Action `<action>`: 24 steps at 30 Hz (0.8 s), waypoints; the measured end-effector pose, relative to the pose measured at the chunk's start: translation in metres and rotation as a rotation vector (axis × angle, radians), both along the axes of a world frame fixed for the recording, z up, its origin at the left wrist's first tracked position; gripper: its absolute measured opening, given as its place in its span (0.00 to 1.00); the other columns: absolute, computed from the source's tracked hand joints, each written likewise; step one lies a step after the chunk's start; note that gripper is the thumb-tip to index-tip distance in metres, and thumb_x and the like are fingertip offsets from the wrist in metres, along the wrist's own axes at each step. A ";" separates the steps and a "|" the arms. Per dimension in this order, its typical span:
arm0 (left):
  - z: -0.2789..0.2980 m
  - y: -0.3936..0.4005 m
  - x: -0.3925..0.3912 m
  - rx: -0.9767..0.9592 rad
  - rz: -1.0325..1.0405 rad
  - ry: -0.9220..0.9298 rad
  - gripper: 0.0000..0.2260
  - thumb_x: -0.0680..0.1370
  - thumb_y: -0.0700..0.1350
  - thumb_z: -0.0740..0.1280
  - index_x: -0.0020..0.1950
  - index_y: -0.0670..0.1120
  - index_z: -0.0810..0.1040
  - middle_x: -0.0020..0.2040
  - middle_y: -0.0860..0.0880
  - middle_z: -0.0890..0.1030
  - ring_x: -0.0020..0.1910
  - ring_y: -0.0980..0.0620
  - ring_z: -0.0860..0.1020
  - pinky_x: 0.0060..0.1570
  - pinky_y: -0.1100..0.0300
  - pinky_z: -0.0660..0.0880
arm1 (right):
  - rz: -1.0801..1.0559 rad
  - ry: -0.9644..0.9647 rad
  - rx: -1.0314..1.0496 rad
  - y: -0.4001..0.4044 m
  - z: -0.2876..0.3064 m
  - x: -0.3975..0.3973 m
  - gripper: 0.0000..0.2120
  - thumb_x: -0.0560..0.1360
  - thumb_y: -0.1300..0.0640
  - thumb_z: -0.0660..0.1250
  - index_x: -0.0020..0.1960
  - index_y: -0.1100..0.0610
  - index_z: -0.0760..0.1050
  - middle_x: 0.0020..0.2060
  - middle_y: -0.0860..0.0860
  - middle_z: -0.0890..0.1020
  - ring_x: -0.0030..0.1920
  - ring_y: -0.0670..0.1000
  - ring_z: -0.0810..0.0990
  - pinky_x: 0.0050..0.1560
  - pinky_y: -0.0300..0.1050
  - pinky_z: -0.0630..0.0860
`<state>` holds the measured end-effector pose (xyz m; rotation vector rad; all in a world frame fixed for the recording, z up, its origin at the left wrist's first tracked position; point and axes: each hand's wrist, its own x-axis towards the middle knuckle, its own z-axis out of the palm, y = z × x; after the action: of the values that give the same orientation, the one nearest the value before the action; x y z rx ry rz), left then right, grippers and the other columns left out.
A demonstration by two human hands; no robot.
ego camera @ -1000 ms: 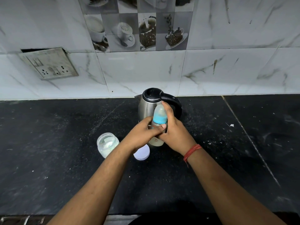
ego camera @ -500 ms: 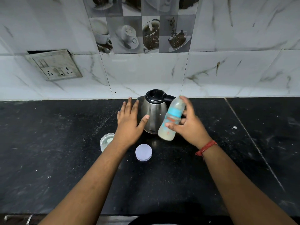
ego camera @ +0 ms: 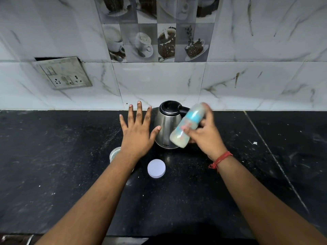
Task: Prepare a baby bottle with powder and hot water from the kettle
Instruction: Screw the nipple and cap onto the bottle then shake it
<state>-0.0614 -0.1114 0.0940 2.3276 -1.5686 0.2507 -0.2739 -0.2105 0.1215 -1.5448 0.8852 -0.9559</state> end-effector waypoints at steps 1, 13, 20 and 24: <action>0.000 -0.001 0.000 -0.006 -0.001 -0.002 0.36 0.80 0.68 0.44 0.84 0.52 0.49 0.85 0.44 0.43 0.83 0.38 0.41 0.76 0.28 0.44 | 0.054 0.070 -0.024 0.002 0.000 -0.001 0.47 0.71 0.59 0.79 0.76 0.33 0.55 0.55 0.46 0.81 0.52 0.50 0.86 0.54 0.60 0.83; 0.004 -0.002 -0.005 0.030 0.003 0.018 0.36 0.79 0.69 0.38 0.84 0.54 0.41 0.84 0.45 0.37 0.81 0.38 0.33 0.77 0.29 0.40 | -0.181 -0.203 0.089 -0.004 0.022 -0.003 0.44 0.74 0.62 0.75 0.78 0.39 0.53 0.58 0.49 0.79 0.54 0.51 0.84 0.45 0.53 0.85; 0.007 -0.002 -0.006 0.029 0.006 0.029 0.36 0.79 0.69 0.37 0.84 0.54 0.42 0.84 0.45 0.37 0.82 0.38 0.34 0.77 0.29 0.40 | -0.009 -0.079 0.107 0.000 0.018 0.000 0.42 0.73 0.62 0.76 0.75 0.37 0.58 0.59 0.53 0.80 0.51 0.48 0.85 0.43 0.52 0.85; 0.009 -0.003 -0.008 0.034 0.001 0.048 0.36 0.78 0.69 0.36 0.84 0.54 0.41 0.84 0.46 0.36 0.81 0.38 0.33 0.77 0.30 0.39 | -0.256 -0.225 0.114 -0.002 0.022 -0.001 0.43 0.75 0.59 0.74 0.79 0.41 0.50 0.57 0.49 0.78 0.53 0.51 0.85 0.42 0.51 0.85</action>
<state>-0.0692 -0.1141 0.1034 2.3422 -1.5608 0.1675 -0.2744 -0.2129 0.1439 -1.2189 0.9717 -1.2148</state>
